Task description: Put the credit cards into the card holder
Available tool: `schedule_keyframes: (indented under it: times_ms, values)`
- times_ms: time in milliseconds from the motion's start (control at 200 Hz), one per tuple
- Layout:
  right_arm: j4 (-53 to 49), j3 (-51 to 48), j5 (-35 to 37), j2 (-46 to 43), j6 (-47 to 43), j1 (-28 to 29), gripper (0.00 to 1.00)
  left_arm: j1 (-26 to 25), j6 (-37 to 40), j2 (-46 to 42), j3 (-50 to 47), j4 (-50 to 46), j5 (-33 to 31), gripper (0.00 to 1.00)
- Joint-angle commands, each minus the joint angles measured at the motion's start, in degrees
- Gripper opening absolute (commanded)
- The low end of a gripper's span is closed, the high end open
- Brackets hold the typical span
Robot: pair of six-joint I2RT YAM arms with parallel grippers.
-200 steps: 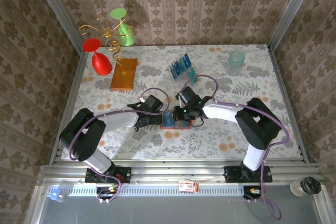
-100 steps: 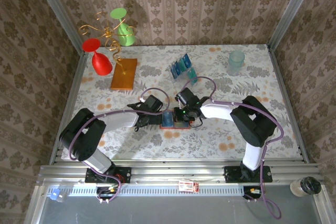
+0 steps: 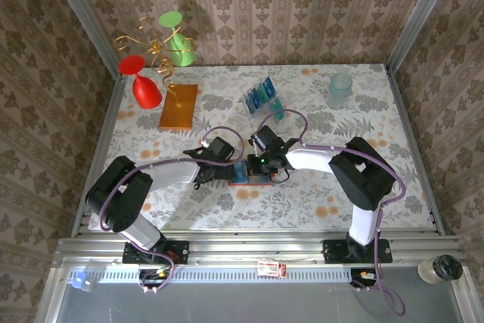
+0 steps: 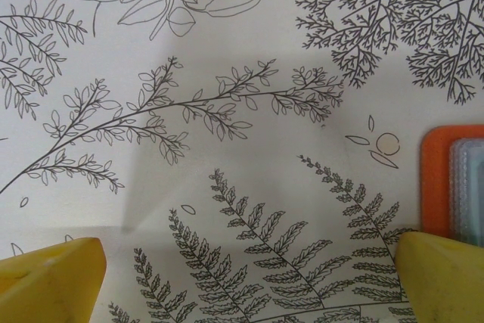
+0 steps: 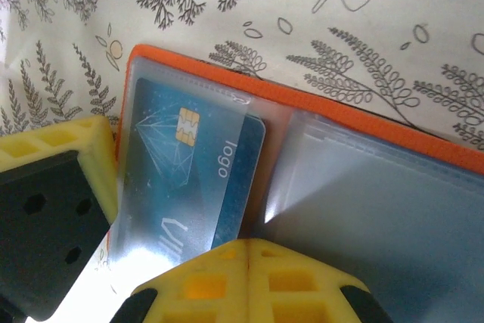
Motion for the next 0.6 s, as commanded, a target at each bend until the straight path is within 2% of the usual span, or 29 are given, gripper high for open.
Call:
schedule_keyframes:
  times_ms: [0,235,595]
  values:
    - [-3.0,2.5,-0.6,1.8,-3.0,0.8,0.03,0.4,1.0,1.3,-0.9,0.1,0.8,1.0]
    - [-4.4,3.9,-1.9,2.6,-3.7,0.9,0.03,1.1,1.5,-0.4,-0.3,-1.4,0.2,1.0]
    - [-5.4,3.8,-1.3,-2.4,-2.4,0.3,0.12,7.2,1.8,-9.6,-2.2,-2.3,3.6,1.0]
